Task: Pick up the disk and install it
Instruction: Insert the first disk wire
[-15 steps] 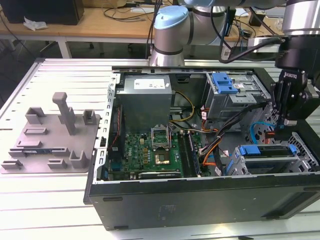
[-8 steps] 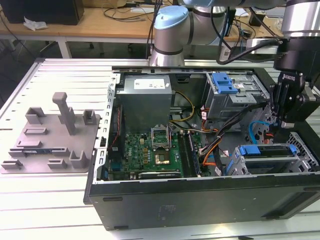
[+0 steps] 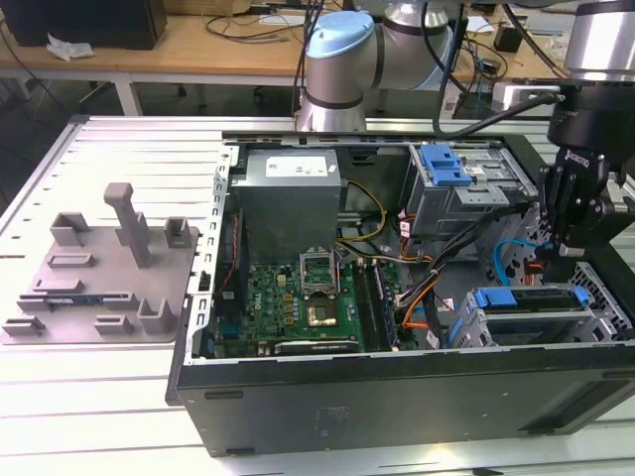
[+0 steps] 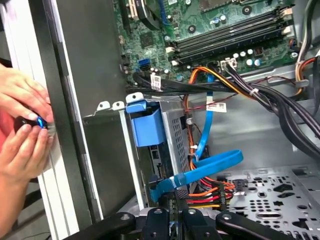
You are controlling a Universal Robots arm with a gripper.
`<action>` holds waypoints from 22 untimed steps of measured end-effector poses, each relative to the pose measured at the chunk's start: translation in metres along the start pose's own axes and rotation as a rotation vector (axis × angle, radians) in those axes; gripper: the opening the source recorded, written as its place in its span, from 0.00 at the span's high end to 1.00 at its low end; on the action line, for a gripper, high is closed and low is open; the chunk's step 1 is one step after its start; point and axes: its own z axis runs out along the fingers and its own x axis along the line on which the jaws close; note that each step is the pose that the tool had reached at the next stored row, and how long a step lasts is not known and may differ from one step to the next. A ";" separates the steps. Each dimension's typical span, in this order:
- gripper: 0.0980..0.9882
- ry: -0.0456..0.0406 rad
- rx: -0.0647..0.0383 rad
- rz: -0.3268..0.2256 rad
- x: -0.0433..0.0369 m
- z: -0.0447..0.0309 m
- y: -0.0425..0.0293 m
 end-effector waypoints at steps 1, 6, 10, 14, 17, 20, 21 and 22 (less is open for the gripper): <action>0.92 -0.0087 0.000 0.000 0.0017 -0.0004 0.0000; 0.92 -0.0315 -0.001 0.002 0.0093 -0.0022 0.0015; 0.92 -0.0585 -0.004 0.003 0.0158 -0.0001 0.0015; 0.92 -0.0888 -0.004 -0.008 0.0223 0.0024 0.0013; 0.92 -0.1050 0.001 -0.023 0.0244 0.0032 0.0013; 0.92 -0.1192 0.005 -0.038 0.0268 0.0040 0.0016; 0.92 -0.1244 0.006 -0.041 0.0283 0.0046 0.0022; 0.92 -0.1292 0.006 -0.043 0.0299 0.0051 0.0029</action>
